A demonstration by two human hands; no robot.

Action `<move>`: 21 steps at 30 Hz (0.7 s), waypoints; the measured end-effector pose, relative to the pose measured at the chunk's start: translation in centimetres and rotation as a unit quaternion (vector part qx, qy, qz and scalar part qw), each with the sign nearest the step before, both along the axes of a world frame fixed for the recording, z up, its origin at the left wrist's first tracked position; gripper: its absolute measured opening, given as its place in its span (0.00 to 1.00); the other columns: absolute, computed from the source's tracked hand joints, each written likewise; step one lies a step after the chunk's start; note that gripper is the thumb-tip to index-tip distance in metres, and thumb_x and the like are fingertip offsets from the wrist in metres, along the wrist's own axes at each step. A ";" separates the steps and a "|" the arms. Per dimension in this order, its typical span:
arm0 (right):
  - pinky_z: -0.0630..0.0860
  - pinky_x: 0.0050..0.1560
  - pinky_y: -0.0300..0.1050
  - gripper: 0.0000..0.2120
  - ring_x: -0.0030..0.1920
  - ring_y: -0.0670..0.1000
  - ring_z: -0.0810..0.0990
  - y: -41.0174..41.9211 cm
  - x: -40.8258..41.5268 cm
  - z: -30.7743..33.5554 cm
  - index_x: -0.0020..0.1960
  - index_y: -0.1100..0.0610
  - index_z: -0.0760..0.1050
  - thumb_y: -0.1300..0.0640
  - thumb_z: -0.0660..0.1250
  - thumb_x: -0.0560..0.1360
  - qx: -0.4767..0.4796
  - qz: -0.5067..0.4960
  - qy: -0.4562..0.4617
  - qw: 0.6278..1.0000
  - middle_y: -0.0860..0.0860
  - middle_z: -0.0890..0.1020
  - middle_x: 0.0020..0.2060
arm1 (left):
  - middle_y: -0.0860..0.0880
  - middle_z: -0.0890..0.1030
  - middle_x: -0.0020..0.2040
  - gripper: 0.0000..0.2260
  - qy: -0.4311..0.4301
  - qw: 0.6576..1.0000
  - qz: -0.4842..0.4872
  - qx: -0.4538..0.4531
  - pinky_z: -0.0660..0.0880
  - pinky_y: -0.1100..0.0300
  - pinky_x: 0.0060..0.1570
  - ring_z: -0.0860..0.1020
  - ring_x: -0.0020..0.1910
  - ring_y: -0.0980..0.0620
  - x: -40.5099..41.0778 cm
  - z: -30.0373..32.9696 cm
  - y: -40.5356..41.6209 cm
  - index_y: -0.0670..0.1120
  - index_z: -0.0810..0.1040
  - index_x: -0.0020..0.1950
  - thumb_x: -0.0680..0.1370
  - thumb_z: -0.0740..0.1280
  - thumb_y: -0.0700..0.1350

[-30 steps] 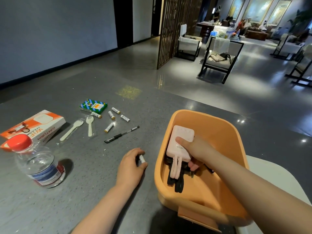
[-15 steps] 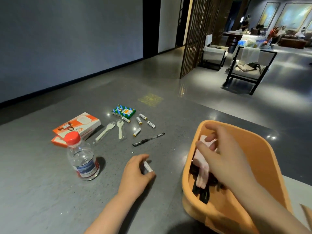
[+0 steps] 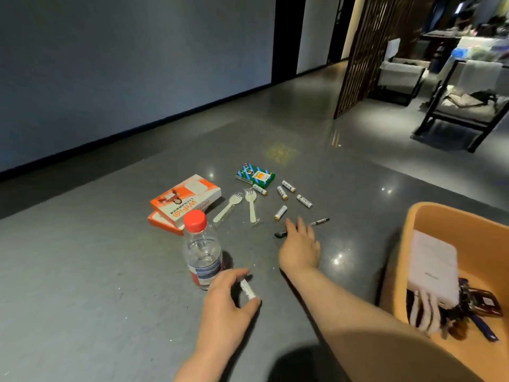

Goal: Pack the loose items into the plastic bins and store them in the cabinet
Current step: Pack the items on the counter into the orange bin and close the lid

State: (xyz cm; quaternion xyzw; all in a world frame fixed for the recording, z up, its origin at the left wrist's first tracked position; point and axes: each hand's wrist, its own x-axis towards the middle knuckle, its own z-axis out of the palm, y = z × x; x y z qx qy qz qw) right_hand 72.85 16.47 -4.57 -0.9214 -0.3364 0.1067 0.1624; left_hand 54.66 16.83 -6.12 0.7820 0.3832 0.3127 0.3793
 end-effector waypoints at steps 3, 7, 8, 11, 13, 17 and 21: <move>0.63 0.63 0.49 0.20 0.68 0.56 0.64 1.1 1.8 -0.5 0.66 0.55 0.68 0.65 0.56 0.75 -0.068 0.058 -0.123 0.988 0.54 0.70 0.67 | 0.63 0.76 0.50 0.24 -0.007 1.000 -0.011 0.006 0.63 0.79 0.54 0.71 0.55 0.69 0.3 -0.1 0.1 0.58 0.76 0.52 0.62 0.77 0.38; 0.66 0.53 0.48 0.14 0.62 0.57 0.69 0.5 1.9 0.0 0.61 0.57 0.69 0.65 0.59 0.76 -0.089 0.103 -0.186 0.973 0.54 0.75 0.60 | 0.59 0.77 0.52 0.23 -0.020 1.000 -0.011 -0.004 0.63 0.78 0.56 0.74 0.55 0.65 0.8 0.2 0.1 0.56 0.77 0.52 0.63 0.77 0.37; 0.67 0.54 0.48 0.13 0.63 0.57 0.69 0.2 1.6 0.5 0.61 0.58 0.69 0.63 0.59 0.77 -0.067 0.084 -0.151 0.983 0.55 0.75 0.60 | 0.59 0.77 0.52 0.23 -0.025 1.000 -0.010 -0.007 0.64 0.77 0.56 0.74 0.55 0.64 0.9 0.6 0.0 0.55 0.77 0.53 0.63 0.77 0.37; 0.70 0.50 0.48 0.09 0.58 0.56 0.74 -1.6 0.6 4.5 0.57 0.56 0.73 0.56 0.62 0.78 0.129 -0.008 -0.022 0.991 0.54 0.77 0.56 | 0.60 0.76 0.52 0.23 -0.046 0.999 -0.009 -0.001 0.68 0.74 0.57 0.75 0.54 0.64 1.5 2.5 -0.6 0.56 0.77 0.54 0.64 0.77 0.38; 0.70 0.45 0.46 0.05 0.49 0.52 0.77 -4.1 0.3 8.2 0.51 0.52 0.73 0.54 0.66 0.76 0.260 -0.008 -0.010 0.966 0.50 0.79 0.48 | 0.59 0.77 0.52 0.23 -0.060 0.998 -0.020 0.020 0.67 0.74 0.56 0.74 0.53 0.65 2.4 4.4 -1.3 0.56 0.77 0.54 0.64 0.77 0.38; 0.72 0.37 0.34 0.05 0.34 0.40 0.75 -13.7 2.3 14.9 0.45 0.49 0.74 0.53 0.71 0.72 0.441 -0.035 -0.010 0.897 0.42 0.77 0.34 | 0.62 0.77 0.51 0.22 -0.103 0.990 -0.073 0.059 0.67 0.74 0.56 0.75 0.53 0.66 5.3 8.8 -4.3 0.57 0.78 0.54 0.64 0.77 0.40; 0.79 0.43 0.45 0.07 0.39 0.43 0.80 -25.2 5.4 17.1 0.48 0.50 0.76 0.51 0.71 0.72 0.464 -0.162 -0.029 0.870 0.45 0.81 0.39 | 0.63 0.78 0.51 0.21 -0.128 0.974 -0.176 0.066 0.66 0.77 0.55 0.75 0.54 0.66 9.5 11.7 -9.3 0.58 0.78 0.54 0.65 0.77 0.42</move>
